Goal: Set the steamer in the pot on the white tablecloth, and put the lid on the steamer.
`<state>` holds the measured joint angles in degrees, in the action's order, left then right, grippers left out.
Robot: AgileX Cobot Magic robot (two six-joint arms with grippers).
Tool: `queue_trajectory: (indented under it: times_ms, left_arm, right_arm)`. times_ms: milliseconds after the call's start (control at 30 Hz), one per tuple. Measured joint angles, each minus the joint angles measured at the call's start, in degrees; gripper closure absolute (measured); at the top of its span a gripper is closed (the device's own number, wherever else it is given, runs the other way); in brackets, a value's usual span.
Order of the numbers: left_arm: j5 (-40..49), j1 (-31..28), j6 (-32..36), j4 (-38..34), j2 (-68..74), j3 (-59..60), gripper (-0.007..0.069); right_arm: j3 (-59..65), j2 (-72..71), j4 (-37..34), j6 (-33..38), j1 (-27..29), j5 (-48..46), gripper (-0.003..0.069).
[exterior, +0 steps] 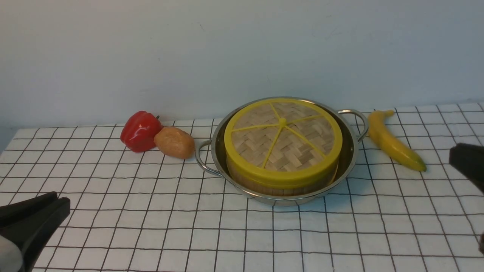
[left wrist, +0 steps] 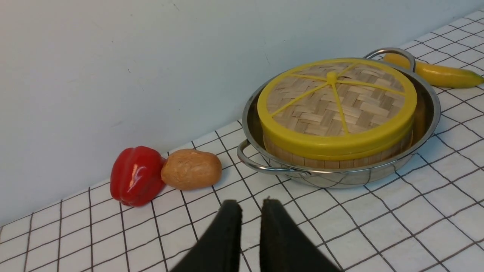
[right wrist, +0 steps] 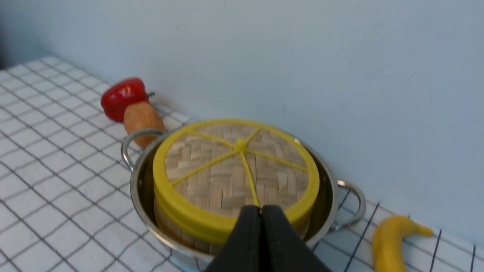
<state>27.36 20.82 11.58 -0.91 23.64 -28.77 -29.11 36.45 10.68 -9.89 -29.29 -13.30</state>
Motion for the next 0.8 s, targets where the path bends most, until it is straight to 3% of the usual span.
queue_trajectory:
  times_ms: [533,800]
  left_arm:
    - [0.00,0.00,0.17,0.00,0.00,0.00,0.0529]
    - [0.00,0.00,0.18,0.00,0.00,0.00,0.0518]
  right_arm:
    - [0.00,-0.40,1.97,0.06,0.27,1.97,0.0654]
    - [7.27,-8.68,0.00,-2.16,18.19,-4.79,0.0640]
